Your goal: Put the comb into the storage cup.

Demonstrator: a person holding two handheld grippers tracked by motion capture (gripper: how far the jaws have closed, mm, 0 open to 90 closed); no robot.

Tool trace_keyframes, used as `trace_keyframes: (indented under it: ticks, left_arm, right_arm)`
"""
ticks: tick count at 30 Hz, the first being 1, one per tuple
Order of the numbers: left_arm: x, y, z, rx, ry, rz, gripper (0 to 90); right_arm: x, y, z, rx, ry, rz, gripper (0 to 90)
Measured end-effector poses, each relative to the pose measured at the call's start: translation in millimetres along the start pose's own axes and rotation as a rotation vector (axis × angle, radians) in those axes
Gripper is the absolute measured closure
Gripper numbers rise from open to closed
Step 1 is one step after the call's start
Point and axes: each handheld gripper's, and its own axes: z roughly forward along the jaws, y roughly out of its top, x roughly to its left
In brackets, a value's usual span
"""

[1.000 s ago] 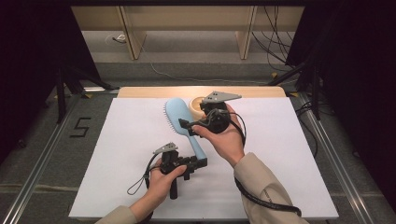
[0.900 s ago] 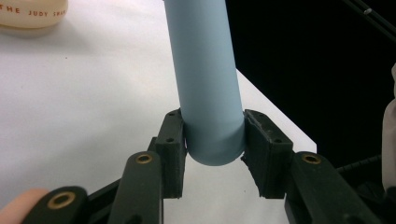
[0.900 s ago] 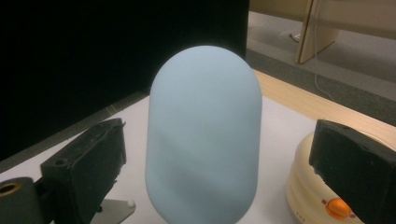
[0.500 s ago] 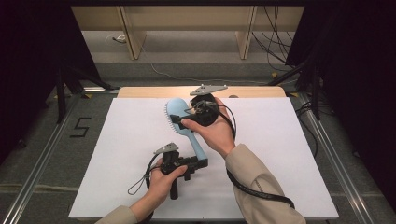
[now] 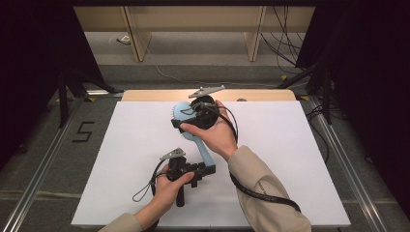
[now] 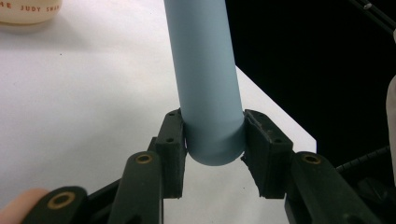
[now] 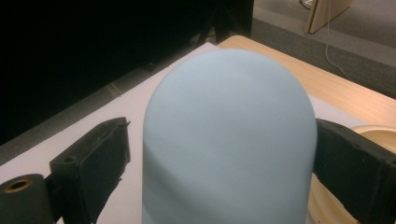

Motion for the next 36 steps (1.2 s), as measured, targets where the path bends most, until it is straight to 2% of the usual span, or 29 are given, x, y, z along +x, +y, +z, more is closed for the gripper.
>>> trace_keyframes:
  ticks: [11, 24, 33, 36]
  left_arm:
    - [-0.8, -0.5, 0.6, 0.002, 0.0, -0.002, 60.4]
    - [-1.6, -0.6, 0.9, 0.006, 0.002, 0.01, 60.3]
    - [-1.7, -0.7, 0.9, 0.007, 0.003, 0.013, 60.3]
    - [-1.9, -0.8, 1.0, 0.008, 0.005, 0.016, 60.3]
  right_arm:
    - [-1.2, -1.9, 10.5, 0.052, -0.007, 0.014, 8.3]
    - [-2.3, -2.7, 14.3, 0.062, 0.006, 0.03, 10.8]
    - [-2.0, -3.3, 14.9, 0.074, 0.018, 0.032, 20.1]
    - [-1.9, -3.3, 14.4, 0.076, 0.021, 0.037, 20.3]
